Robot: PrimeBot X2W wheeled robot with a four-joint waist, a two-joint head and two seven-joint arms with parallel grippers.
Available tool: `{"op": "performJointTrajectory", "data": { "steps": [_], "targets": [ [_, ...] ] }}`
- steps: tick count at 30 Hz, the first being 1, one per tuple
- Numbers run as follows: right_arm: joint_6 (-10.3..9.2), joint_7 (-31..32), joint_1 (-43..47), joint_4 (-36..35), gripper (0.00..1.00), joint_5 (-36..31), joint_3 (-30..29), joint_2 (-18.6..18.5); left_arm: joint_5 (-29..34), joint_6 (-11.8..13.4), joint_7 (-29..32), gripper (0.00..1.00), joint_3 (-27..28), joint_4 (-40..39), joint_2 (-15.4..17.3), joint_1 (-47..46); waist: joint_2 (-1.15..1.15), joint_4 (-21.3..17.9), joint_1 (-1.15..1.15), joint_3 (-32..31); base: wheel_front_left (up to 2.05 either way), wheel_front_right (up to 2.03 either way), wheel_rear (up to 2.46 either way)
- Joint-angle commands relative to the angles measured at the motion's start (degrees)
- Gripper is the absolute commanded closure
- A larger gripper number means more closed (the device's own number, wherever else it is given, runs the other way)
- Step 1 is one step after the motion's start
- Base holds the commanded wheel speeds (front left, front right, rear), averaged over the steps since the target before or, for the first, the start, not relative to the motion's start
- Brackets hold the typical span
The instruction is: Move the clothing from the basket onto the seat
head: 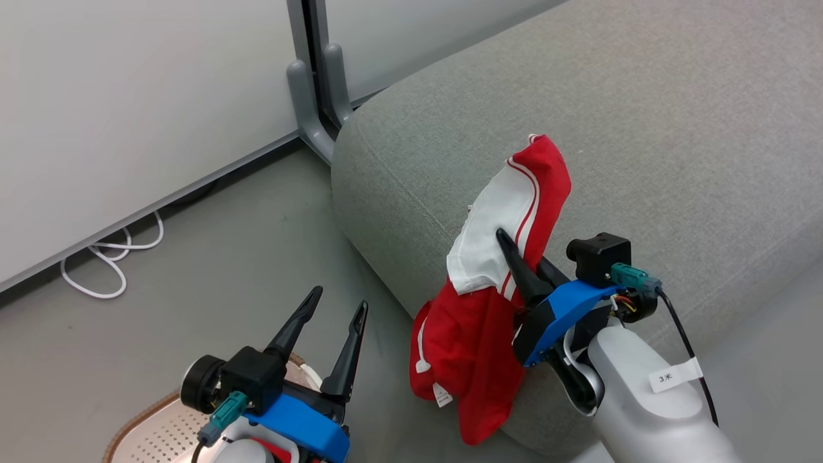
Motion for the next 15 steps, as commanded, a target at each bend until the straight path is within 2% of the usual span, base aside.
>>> {"op": "performJointTrajectory", "data": {
  "steps": [1, 5, 10, 15],
  "targets": [
    [0.03, -0.31, 0.33, -0.58, 1.0, 0.36, -0.5, -0.09, 0.37, -0.15, -0.15, 0.0, -0.36, 0.0, 0.42, -1.07, 0.0, -0.83, 0.0, 0.71, 0.0, 0.0, 0.0],
    [0.03, -0.31, -0.87, -0.77, 1.0, 0.9, -1.63, -0.09, 0.35, -0.16, -0.15, 0.0, -0.82, -0.13, 0.97, -1.66, 0.0, -1.06, 0.0, 2.12, 0.0, 0.0, 0.0],
    [0.03, 0.41, -6.48, 0.15, 1.0, 1.07, -5.56, -0.17, 0.36, -0.16, -0.15, 0.0, -2.33, -0.43, 2.16, -3.62, 0.0, -0.06, 0.0, 5.63, 0.0, 0.0, 0.0],
    [0.03, 1.8, -15.28, 0.95, 1.0, 1.85, -11.88, -3.4, 0.48, -0.16, -0.15, 0.0, -4.4, -1.34, 4.39, -7.1, 0.0, 2.33, 0.0, 11.25, 0.0, 0.0, 0.0]
  ]
}}
